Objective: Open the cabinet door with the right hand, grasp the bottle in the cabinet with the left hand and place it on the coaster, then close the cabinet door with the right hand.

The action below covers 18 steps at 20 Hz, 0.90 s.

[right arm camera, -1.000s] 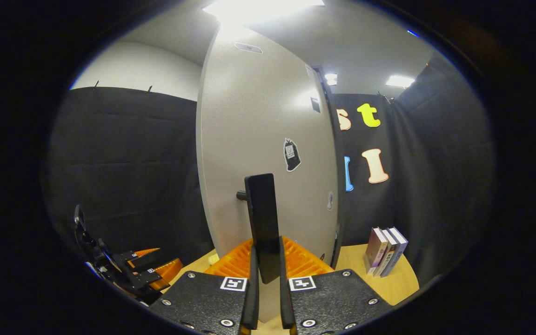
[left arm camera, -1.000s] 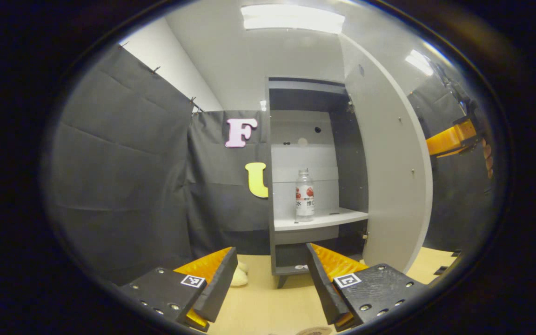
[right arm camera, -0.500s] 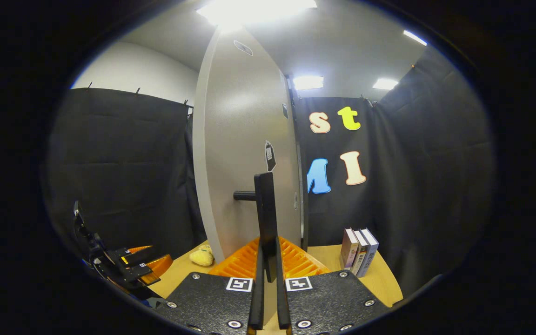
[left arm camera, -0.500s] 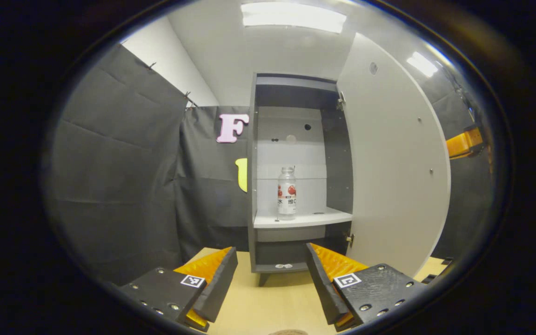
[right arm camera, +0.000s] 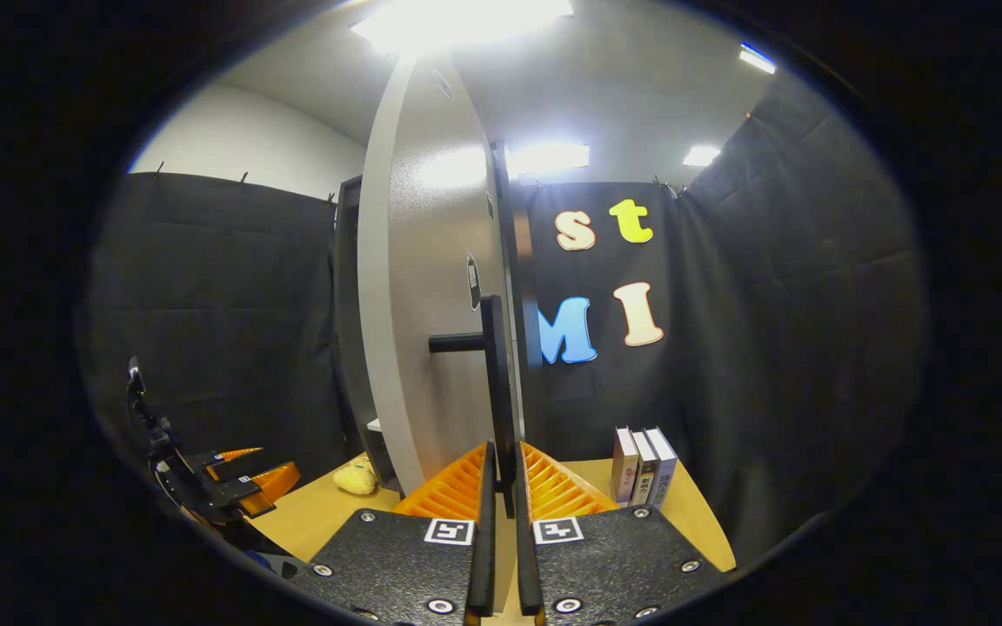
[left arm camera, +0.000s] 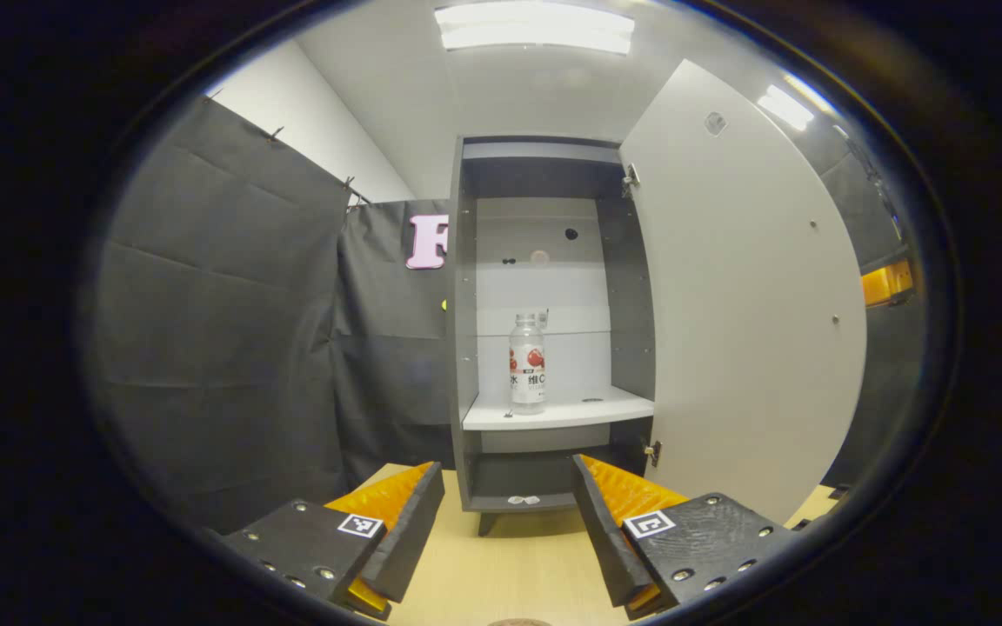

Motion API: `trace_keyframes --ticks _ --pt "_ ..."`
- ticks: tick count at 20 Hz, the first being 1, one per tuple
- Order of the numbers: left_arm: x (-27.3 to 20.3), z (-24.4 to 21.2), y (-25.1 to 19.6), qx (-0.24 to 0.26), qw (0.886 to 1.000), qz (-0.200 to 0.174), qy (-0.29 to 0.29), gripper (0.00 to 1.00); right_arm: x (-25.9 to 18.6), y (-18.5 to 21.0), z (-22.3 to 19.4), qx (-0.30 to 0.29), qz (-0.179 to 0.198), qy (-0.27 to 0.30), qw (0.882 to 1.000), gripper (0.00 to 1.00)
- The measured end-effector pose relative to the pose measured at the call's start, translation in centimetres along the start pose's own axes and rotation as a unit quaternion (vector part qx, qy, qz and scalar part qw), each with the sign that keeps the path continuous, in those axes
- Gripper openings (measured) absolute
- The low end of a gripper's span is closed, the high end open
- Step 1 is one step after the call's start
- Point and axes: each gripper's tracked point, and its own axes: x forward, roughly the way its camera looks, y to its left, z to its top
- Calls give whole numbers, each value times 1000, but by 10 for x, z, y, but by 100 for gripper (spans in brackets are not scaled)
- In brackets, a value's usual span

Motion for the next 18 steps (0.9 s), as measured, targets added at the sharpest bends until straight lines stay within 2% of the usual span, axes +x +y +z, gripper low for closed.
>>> trace_keyframes --ticks 2,3,4,5,7,8,9,10,11,14,15,17,18 --pt "17 10 -9 -5 1000 -5 3 87 -2 5 3 5 24 -9 1000 10" --pt "26 18 -12 -9 1000 -9 1 87 -3 0 4 1 25 -13 1000 10" --pt "39 26 -14 -12 1000 -15 -2 84 -3 -3 3 -7 18 -15 1000 11" --pt "51 34 -15 -12 1000 -19 -5 87 -7 -10 0 -14 7 -12 1000 11" --pt "80 45 -17 -18 999 -29 -7 87 -16 -21 -3 -11 -15 -14 1000 21" --pt "97 48 -21 -23 999 -38 -7 87 -22 -30 -3 -7 -31 -20 999 45" --pt "112 50 -21 -27 999 -43 -8 87 -28 -42 -2 -5 -54 -27 998 58" --pt "129 54 -20 -29 998 -49 -11 87 -36 -55 -3 -8 -81 -31 996 89" --pt "146 56 -19 -29 998 -53 -13 87 -44 -66 -2 -15 -109 -35 993 95" --pt "199 59 -22 -33 997 -71 -12 87 -57 -91 -9 -29 -178 -35 983 95" --pt "216 59 -23 -35 996 -76 -9 84 -57 -95 -13 -25 -193 -32 980 94" --pt "249 54 -23 -37 996 -83 -2 84 -55 -101 -21 -15 -218 -25 976 94" --pt "266 52 -23 -36 996 -84 2 87 -55 -102 -26 -10 -228 -20 973 95"
